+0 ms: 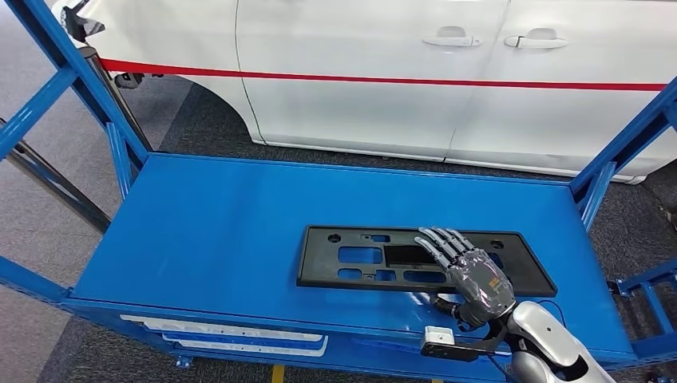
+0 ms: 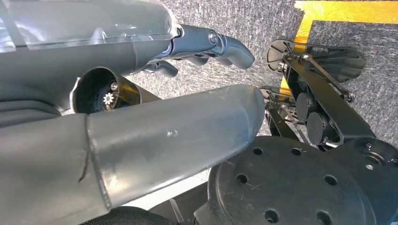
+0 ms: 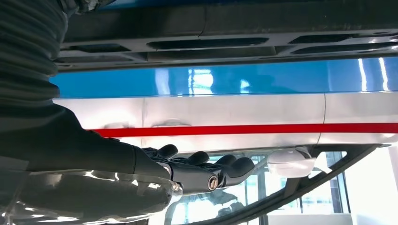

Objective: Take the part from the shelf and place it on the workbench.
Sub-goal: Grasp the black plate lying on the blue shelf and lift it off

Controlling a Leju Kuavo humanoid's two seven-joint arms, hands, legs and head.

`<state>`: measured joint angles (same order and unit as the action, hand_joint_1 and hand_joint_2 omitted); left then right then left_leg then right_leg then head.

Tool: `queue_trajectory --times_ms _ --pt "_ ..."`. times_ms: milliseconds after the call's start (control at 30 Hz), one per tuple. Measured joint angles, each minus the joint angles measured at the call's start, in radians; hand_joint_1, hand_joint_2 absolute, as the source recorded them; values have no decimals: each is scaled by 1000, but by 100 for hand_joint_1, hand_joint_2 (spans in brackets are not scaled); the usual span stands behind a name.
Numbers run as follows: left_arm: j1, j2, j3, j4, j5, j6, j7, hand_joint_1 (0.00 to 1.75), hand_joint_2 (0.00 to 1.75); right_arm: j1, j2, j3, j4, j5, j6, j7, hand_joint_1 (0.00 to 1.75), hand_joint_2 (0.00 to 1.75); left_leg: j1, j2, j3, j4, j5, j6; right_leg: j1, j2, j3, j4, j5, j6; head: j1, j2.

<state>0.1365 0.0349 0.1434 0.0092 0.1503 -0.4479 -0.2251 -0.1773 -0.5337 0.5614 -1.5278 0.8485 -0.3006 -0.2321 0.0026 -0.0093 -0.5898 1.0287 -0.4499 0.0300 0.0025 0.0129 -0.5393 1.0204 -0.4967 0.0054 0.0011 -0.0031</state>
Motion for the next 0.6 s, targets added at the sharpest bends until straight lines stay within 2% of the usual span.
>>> queue_trajectory --times_ms 33,167,267,367,500,600 --pt "0 0 -1 0 0 0 0 0 0 -2 3 4 6 0 0 0 0 175 0 0 0 0 0 0 0 0 0 0 0 0 0 0" --pt "0 1 -4 0 1 0 0 0 0 -10 12 16 23 8 -2 9 175 175 0 0 0 0 0 0 0 0 0 0 0 0 0 0" --pt "1 3 -4 0 16 0 5 0 0 -11 17 20 57 94 -28 90 175 175 0 0 0 0 0 0 0 0 -1 0 0 0 0 0" --pt "7 12 -3 0 59 -3 14 0 0 8 20 17 111 146 -98 142 175 175 0 -1 0 0 0 0 0 -1 -1 0 0 0 0 0" --pt "14 36 8 0 115 -13 24 0 0 82 14 3 98 154 -132 202 175 175 0 -1 0 0 -1 -1 0 -1 -2 0 -1 -1 0 0" --pt "15 53 18 0 141 -22 32 0 0 154 -11 -32 39 144 -136 238 175 175 0 -2 0 0 -2 -1 0 -3 -1 0 -2 -2 0 0"
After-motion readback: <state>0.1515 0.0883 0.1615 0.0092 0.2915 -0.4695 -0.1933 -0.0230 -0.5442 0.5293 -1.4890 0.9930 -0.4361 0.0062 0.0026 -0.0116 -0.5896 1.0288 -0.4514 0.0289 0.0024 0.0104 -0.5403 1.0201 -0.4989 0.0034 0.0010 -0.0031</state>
